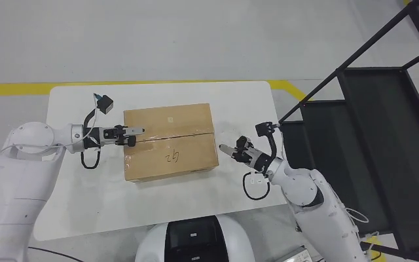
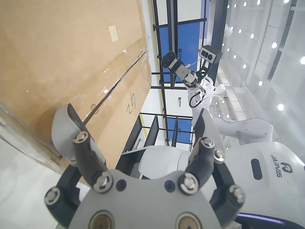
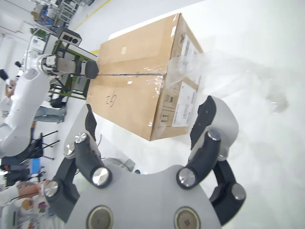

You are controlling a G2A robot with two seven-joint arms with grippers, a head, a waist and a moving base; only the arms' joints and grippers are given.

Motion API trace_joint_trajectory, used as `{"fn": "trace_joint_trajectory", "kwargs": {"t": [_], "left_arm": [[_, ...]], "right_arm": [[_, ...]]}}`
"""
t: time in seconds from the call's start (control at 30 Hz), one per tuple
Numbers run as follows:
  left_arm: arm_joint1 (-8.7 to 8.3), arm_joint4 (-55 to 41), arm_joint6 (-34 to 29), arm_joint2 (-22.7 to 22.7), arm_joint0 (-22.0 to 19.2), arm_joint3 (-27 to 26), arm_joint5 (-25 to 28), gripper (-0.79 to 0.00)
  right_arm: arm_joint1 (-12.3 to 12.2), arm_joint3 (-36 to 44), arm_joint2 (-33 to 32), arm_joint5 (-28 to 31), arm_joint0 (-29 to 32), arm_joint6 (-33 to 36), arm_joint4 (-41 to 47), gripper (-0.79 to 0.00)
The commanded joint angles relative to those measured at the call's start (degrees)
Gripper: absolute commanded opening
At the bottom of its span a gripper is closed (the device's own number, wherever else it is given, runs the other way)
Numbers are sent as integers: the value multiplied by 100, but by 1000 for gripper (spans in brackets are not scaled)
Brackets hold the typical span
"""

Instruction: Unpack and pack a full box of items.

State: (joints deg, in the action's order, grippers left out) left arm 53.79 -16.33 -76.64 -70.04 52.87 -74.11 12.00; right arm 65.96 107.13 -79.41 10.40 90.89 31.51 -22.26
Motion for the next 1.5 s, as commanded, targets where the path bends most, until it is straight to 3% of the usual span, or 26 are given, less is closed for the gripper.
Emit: {"fn": "trace_joint_trajectory", "kwargs": {"t": [0.0, 0.43, 0.7, 0.9, 1.1, 1.37, 1.47], "left_arm": [[-3, -4, 0, 3, -2, -4, 9, 0], [-47, 54, 33, -27, 37, -125, -63, 0], [-75, 87, 61, -55, 61, -215, -111, 0], [-98, 98, 62, -85, 78, -239, -125, 0], [-109, 88, 83, -73, 103, -249, -125, 0], [-99, 46, 98, 23, 73, -222, -109, 0], [-96, 26, 92, 54, 55, -199, -94, 0]], "right_arm": [[31, -362, 132, 61, -170, -92, 337, 0], [353, -3029, 970, 476, -1571, -754, 2262, 0], [644, -4388, 1468, 1165, -2253, -803, 3720, 0], [771, -5029, 1552, 1781, -2550, -1001, 4088, 0], [681, -4857, 1247, 1956, -2346, -1495, 3473, 0], [474, -3365, 649, 1455, -1385, -2028, 2392, 0], [440, -2906, 520, 1330, -1100, -1979, 2374, 0]]}}
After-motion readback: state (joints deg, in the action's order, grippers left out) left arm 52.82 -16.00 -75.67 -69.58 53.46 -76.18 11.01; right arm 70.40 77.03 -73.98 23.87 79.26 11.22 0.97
